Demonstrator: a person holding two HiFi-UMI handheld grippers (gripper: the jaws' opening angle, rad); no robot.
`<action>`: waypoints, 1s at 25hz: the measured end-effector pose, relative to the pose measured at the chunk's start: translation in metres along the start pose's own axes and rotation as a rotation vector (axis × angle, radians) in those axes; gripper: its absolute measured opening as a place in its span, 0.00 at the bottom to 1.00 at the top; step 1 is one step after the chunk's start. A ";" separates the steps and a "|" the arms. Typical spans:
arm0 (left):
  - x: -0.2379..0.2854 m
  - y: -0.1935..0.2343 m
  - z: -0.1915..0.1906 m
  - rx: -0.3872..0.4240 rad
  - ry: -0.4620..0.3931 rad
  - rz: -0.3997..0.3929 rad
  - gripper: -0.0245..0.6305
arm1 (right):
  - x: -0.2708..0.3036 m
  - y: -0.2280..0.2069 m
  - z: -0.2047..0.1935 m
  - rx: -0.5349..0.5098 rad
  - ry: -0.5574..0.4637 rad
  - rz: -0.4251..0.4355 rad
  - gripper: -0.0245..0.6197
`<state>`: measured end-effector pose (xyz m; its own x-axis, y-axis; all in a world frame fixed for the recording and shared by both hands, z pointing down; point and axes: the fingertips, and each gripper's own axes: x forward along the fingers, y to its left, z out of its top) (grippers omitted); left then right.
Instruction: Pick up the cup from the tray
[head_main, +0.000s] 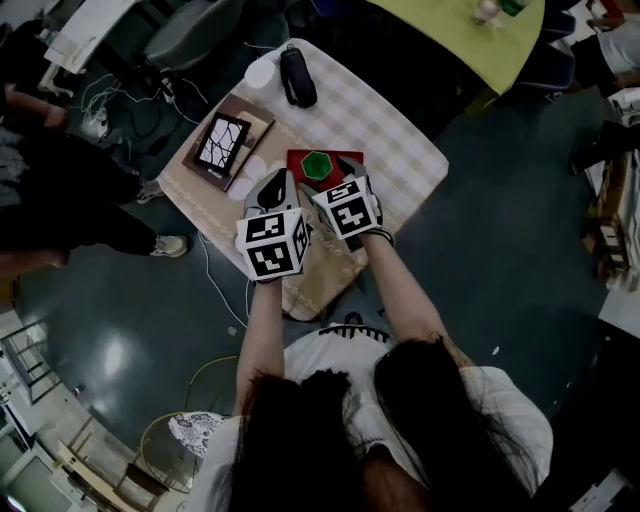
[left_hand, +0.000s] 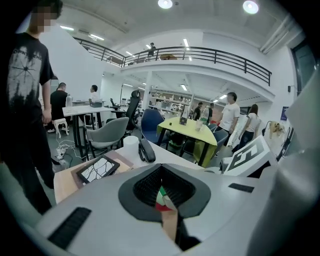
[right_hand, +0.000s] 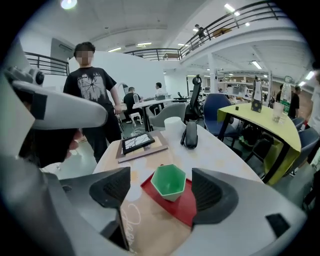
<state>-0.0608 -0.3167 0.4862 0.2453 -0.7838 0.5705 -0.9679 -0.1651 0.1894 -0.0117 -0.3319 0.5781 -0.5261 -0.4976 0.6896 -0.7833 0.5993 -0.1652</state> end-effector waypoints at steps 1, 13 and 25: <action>0.004 0.003 0.000 0.001 0.006 -0.005 0.04 | 0.007 0.000 -0.002 -0.007 0.020 -0.003 0.61; 0.044 0.027 0.005 -0.003 0.050 -0.039 0.04 | 0.060 -0.021 -0.017 -0.008 0.159 -0.042 0.60; 0.049 0.039 -0.001 0.014 0.070 -0.058 0.04 | 0.068 -0.015 -0.025 -0.050 0.242 -0.035 0.60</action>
<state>-0.0870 -0.3610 0.5221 0.3036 -0.7292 0.6132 -0.9526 -0.2178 0.2127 -0.0274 -0.3595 0.6451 -0.3998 -0.3570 0.8442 -0.7788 0.6180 -0.1075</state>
